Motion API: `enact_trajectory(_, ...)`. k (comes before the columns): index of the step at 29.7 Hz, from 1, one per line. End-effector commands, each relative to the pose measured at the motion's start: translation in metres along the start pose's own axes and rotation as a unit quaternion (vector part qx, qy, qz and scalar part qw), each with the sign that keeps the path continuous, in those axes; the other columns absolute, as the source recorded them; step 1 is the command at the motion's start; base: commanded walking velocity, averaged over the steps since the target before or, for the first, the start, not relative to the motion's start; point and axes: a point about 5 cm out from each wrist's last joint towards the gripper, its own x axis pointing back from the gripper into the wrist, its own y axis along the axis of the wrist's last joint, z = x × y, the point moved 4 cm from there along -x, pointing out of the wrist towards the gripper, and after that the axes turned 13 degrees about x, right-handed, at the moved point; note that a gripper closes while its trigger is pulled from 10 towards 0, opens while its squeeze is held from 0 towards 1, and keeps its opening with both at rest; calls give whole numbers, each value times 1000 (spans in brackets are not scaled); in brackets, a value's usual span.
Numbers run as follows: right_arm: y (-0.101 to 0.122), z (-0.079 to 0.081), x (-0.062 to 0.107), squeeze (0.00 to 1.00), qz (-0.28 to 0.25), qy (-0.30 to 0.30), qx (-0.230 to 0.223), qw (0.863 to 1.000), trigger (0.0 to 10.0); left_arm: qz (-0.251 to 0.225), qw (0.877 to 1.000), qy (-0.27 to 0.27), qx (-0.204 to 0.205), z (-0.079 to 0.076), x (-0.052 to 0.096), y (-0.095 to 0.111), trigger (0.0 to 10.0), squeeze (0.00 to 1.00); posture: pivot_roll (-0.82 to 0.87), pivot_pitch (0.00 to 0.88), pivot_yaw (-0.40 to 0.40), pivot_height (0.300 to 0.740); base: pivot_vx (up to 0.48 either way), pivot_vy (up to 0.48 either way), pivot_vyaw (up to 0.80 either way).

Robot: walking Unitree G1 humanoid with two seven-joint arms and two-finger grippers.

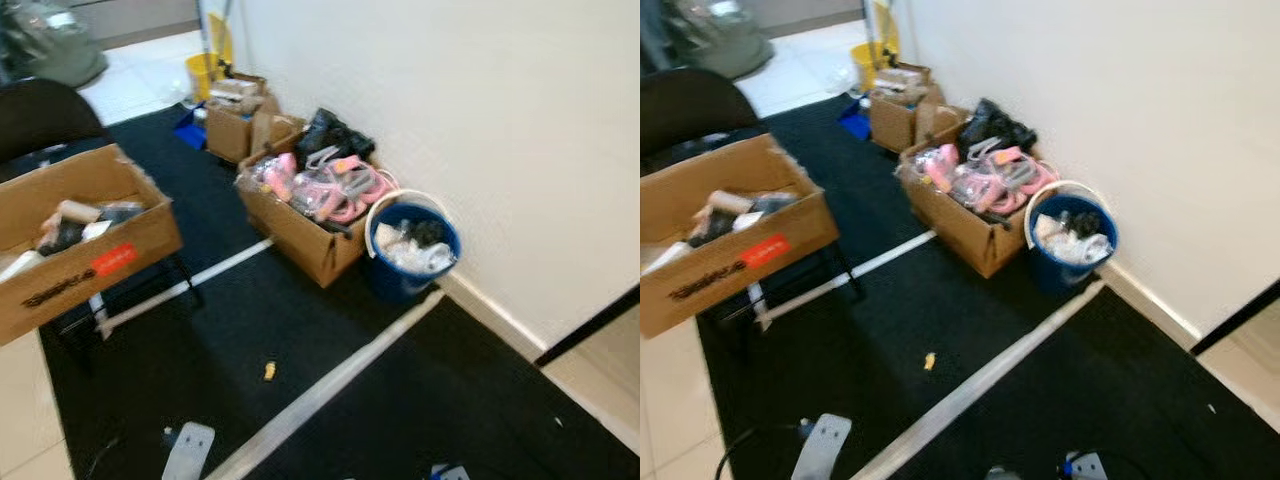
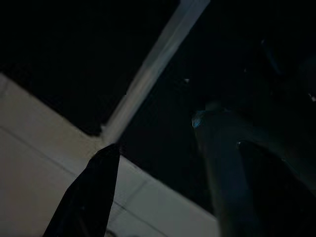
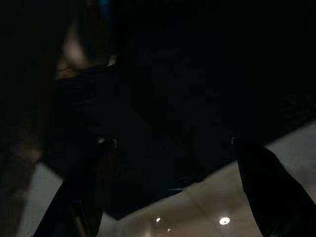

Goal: Picking trash to rubbish bin

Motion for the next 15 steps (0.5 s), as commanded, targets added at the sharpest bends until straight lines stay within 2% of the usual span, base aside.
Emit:
enact_trajectory(1, -9, 8, 0, 0, 15, 8, 3, 1000, 10000, 26, 999, 0, -27, 3, 1, -14, 10000, 0, 8, 80, 12, 740, 0, 0, -775)
enact_trajectory(6, -9, 11, -1, 0, 18, 8, 13, 1000, 10000, 32, 997, -9, -64, 2, 1, -13, 10000, 0, 8, 80, 12, 740, 0, 0, -775)
enact_trajectory(15, -15, 11, 0, 0, 26, 4, 28, 999, 10000, 29, 997, -1, -71, 5, 2, -14, 10000, 0, -15, 54, 15, 740, 0, 0, -775)
